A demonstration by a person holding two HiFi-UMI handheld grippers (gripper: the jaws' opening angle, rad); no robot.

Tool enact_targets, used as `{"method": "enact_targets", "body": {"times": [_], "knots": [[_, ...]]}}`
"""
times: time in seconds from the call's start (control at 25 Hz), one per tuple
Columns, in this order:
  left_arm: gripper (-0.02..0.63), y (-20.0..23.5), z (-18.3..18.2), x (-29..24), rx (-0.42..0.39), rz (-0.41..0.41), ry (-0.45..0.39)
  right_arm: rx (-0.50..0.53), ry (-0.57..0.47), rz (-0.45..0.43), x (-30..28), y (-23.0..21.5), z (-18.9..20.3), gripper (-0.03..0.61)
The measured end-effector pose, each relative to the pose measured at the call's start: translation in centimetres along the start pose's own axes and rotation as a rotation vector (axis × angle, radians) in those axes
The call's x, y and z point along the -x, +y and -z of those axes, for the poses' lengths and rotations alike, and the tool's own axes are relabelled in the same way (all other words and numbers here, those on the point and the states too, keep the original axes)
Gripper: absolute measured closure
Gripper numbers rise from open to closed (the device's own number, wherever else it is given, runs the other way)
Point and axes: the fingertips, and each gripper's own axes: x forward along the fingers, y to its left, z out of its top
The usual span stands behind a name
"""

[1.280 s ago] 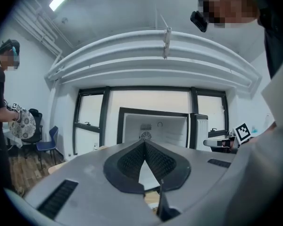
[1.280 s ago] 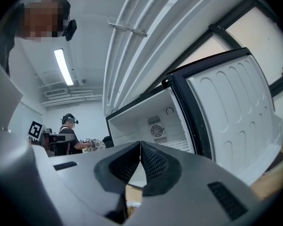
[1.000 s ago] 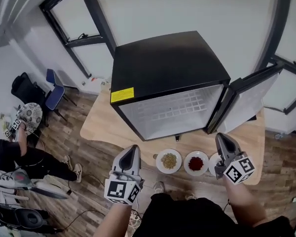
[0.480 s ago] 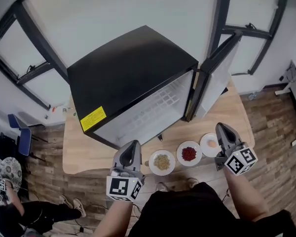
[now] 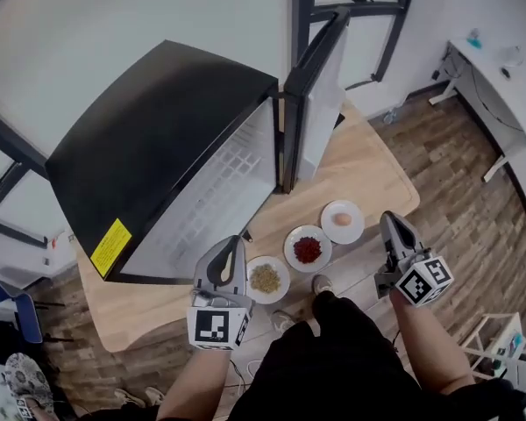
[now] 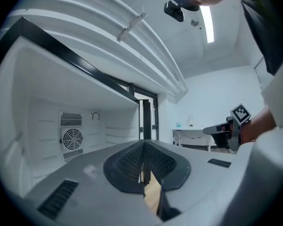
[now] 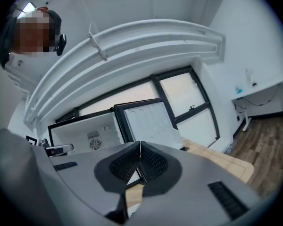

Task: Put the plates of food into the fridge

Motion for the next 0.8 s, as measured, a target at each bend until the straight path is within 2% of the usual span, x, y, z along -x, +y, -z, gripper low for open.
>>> {"method": "enact_targets", "body": {"times": [0.16, 0.28, 0.48, 0.6, 0.8], "knots": [[0.609, -1.2, 0.7, -1.7, 0.015, 0.049, 0.019, -0.112, -0.039, 0.028, 1.6, -2.0, 1.1, 0.555], [0.609, -1.6, 1.8, -3.0, 0.006, 0.065, 0.035, -0.141, -0.013, 0.058, 1.7, -3.5, 3.5, 0.555], [0.609, -1.6, 3.8, -5.1, -0.045, 0.034, 0.061, -0.203, 0.014, 0.089, 1.2, -6.1, 8.4, 0.554], [0.609, -2.6, 4.4, -6.2, -0.043, 0.073, 0.075, -0.245, 0.045, 0.113, 0.9, -7.4, 10.9, 0.554], [0.609, -3.8, 5.9, -8.2, -0.093, 0.124, 0.097, -0.351, 0.083, 0.159, 0.9, -10.0, 14.7, 0.554]]}}
